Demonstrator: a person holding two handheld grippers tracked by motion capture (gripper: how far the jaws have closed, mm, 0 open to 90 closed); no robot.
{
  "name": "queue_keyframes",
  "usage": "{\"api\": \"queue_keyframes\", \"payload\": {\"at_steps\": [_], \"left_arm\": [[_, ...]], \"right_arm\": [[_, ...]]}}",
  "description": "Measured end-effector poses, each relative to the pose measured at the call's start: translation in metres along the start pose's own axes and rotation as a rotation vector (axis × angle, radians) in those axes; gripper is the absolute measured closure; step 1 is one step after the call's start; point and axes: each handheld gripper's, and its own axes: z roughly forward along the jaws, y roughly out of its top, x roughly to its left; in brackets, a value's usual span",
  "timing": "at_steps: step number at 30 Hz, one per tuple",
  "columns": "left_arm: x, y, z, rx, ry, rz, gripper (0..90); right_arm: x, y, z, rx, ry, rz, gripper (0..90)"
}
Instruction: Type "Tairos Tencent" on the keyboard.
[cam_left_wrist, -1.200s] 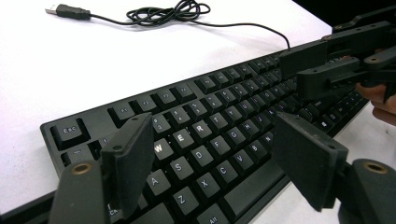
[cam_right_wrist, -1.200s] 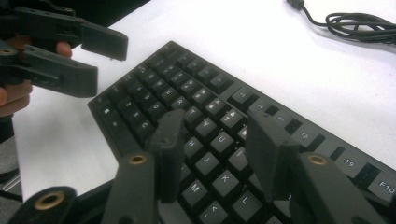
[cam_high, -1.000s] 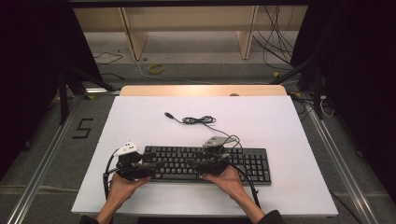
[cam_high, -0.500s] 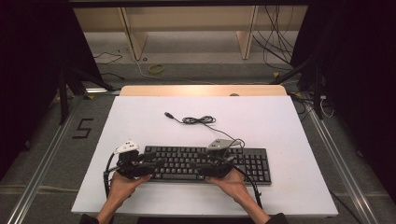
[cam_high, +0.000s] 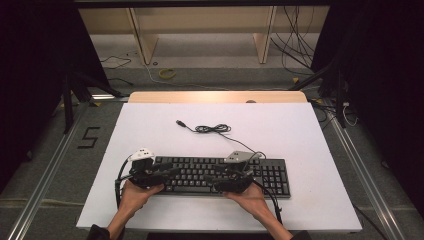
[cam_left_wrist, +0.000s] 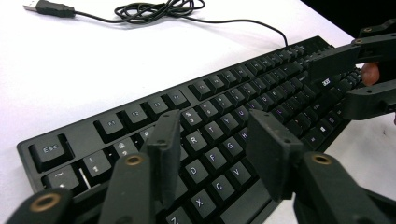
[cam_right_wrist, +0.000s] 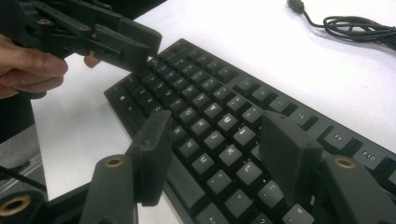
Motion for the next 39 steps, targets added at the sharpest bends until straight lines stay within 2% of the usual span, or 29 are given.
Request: {"api": "queue_keyframes", "payload": {"at_steps": [6, 9, 14, 27, 33, 39], "left_arm": [[-0.002, 0.003, 0.006, 0.025, -0.003, 0.022, 67.4], [-0.005, 0.004, 0.01, 0.043, 0.007, 0.039, 75.4], [-0.007, 0.006, 0.016, 0.07, -0.001, 0.066, 88.3], [-0.005, 0.009, 0.035, 0.122, 0.006, 0.06, 89.4], [-0.003, 0.009, 0.041, 0.159, 0.022, 0.07, 89.4], [-0.001, 0.006, 0.045, 0.176, 0.038, 0.068, 89.4]], "right_arm": [[0.001, -0.002, -0.003, -0.002, 0.003, -0.002, 44.4], [0.002, -0.003, -0.003, 0.0, 0.002, -0.001, 44.4], [0.003, -0.004, -0.005, -0.004, 0.005, -0.003, 44.4], [0.005, -0.008, -0.008, -0.012, 0.006, -0.01, 39.3], [0.006, -0.009, -0.009, -0.01, 0.004, -0.008, 39.0], [0.006, -0.01, -0.01, -0.012, 0.007, -0.009, 39.2]]}}
